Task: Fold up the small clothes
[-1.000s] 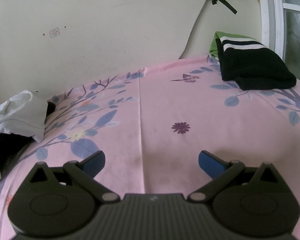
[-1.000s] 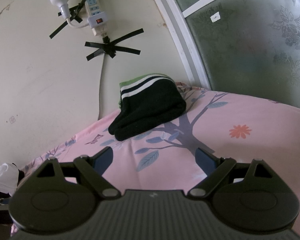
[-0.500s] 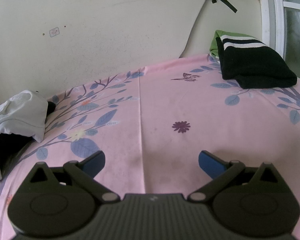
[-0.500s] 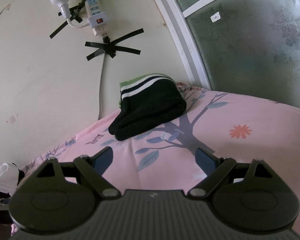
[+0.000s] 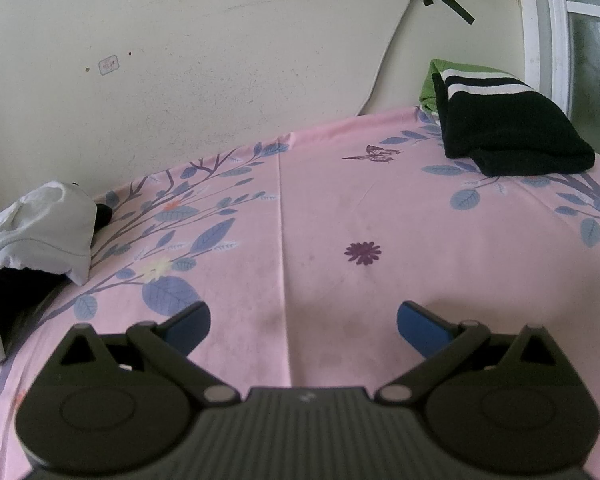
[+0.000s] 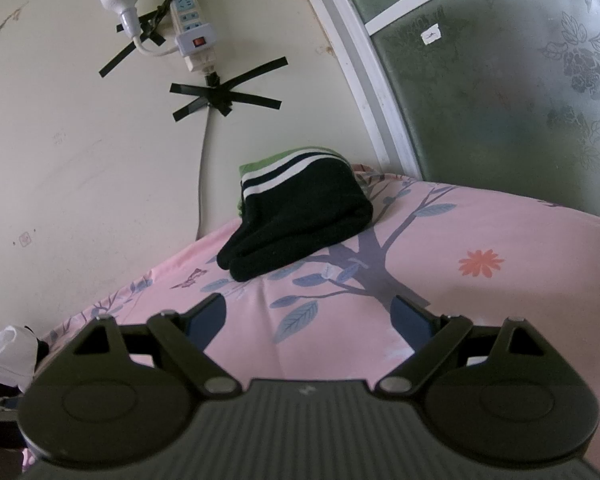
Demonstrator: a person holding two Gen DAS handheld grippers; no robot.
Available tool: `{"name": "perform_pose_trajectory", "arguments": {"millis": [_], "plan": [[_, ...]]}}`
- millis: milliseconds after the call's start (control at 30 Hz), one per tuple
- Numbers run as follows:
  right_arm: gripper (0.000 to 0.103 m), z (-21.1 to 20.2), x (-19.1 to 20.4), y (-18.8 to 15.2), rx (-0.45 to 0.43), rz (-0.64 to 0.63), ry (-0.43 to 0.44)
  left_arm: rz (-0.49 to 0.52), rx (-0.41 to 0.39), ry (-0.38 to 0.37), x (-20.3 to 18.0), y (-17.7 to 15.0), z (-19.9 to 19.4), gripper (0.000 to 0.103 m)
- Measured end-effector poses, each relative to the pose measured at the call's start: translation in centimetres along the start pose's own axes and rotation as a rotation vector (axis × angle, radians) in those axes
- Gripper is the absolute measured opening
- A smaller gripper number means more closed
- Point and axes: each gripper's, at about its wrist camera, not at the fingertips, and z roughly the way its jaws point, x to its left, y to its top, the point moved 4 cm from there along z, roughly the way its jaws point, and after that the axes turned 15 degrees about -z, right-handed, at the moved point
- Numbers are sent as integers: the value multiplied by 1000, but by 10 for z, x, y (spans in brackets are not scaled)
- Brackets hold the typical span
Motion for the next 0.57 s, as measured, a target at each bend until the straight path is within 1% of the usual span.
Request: {"name": "perform_pose_trajectory", "arguments": {"millis": [567], "plan": [[86, 0, 0, 0, -1, 1, 0, 19, -9, -10, 1, -1, -2, 103]]}}
